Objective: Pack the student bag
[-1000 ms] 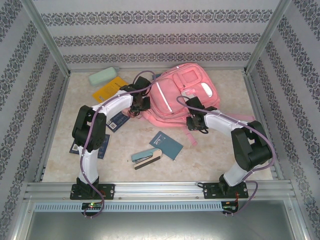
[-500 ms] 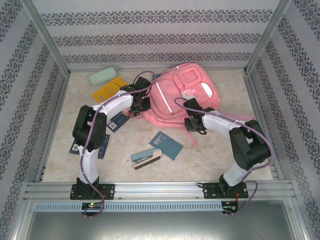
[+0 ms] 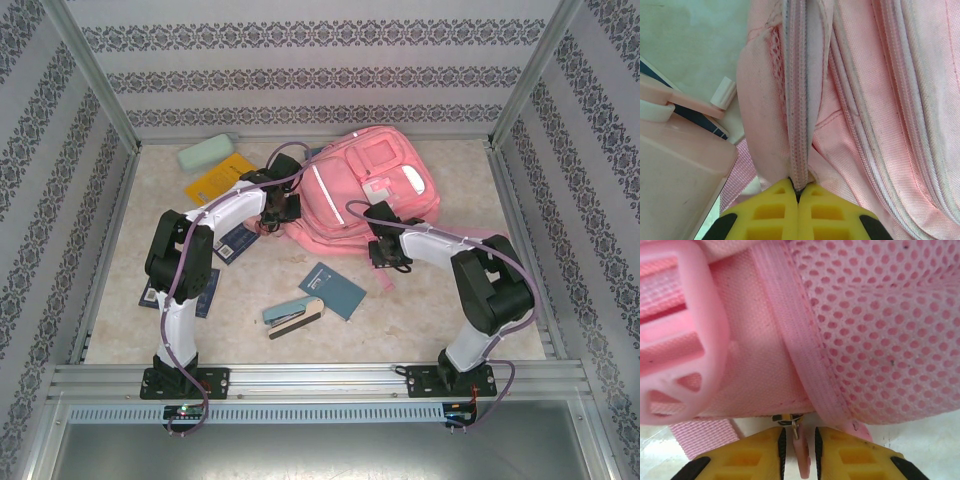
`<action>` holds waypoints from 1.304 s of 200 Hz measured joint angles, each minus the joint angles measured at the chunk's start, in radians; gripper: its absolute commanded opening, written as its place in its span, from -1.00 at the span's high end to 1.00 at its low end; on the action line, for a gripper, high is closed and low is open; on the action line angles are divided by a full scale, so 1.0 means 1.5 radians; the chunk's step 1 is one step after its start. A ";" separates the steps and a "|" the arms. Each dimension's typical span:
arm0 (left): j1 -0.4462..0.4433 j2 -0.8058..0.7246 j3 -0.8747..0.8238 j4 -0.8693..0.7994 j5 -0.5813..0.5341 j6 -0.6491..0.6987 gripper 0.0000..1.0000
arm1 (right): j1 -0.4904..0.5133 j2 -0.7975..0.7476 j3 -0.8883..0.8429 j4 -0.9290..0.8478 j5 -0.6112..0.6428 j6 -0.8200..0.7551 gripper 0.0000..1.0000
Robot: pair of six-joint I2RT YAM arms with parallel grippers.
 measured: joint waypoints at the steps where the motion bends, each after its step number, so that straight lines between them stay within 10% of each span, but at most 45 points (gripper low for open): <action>1: 0.000 0.000 0.000 0.000 0.000 0.000 0.99 | 0.000 0.001 0.000 0.000 0.000 0.001 0.61; 24: 0.000 0.000 0.000 0.000 0.006 0.000 0.99 | 0.002 0.004 0.001 0.000 0.008 0.006 1.00; 234: -0.010 -0.012 -0.103 0.204 0.109 -0.194 1.00 | 0.182 0.141 0.254 -0.081 -0.089 0.089 1.00; 261: -0.010 -0.022 -0.108 0.207 0.099 -0.191 0.44 | 0.192 0.142 0.256 -0.085 -0.108 0.103 0.68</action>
